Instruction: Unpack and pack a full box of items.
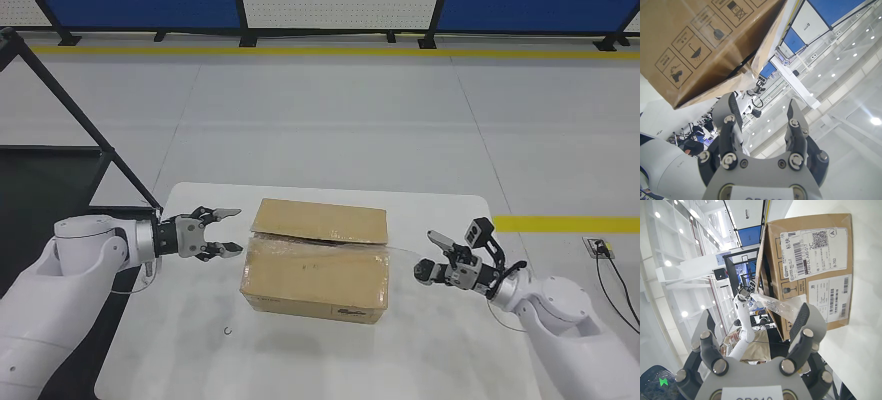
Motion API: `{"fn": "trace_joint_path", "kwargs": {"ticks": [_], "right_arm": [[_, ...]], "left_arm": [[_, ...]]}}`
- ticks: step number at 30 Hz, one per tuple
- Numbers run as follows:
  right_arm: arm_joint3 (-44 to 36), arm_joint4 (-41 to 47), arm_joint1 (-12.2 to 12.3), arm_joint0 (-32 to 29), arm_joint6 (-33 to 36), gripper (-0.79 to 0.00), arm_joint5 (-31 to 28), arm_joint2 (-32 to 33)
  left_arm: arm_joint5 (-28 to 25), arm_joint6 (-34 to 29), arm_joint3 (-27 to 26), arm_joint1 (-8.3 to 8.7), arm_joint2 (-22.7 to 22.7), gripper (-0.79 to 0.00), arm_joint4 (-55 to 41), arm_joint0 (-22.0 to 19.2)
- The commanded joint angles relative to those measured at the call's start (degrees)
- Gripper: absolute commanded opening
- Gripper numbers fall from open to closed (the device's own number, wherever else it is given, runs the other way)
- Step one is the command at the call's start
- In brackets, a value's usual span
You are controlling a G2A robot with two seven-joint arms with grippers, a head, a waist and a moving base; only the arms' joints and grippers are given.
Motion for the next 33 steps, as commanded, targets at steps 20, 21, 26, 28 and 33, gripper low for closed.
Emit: {"fn": "trace_joint_path", "kwargs": {"ticks": [20, 21, 26, 28, 33], "right_arm": [[-3.48, -1.69, -0.46, -1.71, 0.19, -0.154, -4.35, 2.02], [-3.60, -1.82, -0.48, -1.80, 0.20, -0.262, -4.41, 2.09], [-4.16, -2.41, -0.54, -1.84, 0.24, -0.653, -4.17, 2.55], [-4.33, -2.65, -0.57, -1.84, 0.30, -0.785, -4.30, 2.70], [-4.55, -3.36, -0.73, -1.67, 0.88, -0.785, -5.67, 2.79]], "left_arm": [[-2.90, -1.25, -2.98, 0.43, -0.48, -0.382, 5.58, 3.19], [-3.00, -1.05, -3.10, 0.37, -0.45, -0.397, 5.62, 3.24], [-2.94, -0.32, -2.99, 0.06, -0.34, -0.409, 5.29, 3.31], [-2.92, -0.19, -2.92, -0.06, -0.32, -0.409, 5.16, 3.30], [-2.61, -0.24, -2.69, -0.28, -0.10, -0.419, 5.43, 3.36]]}}
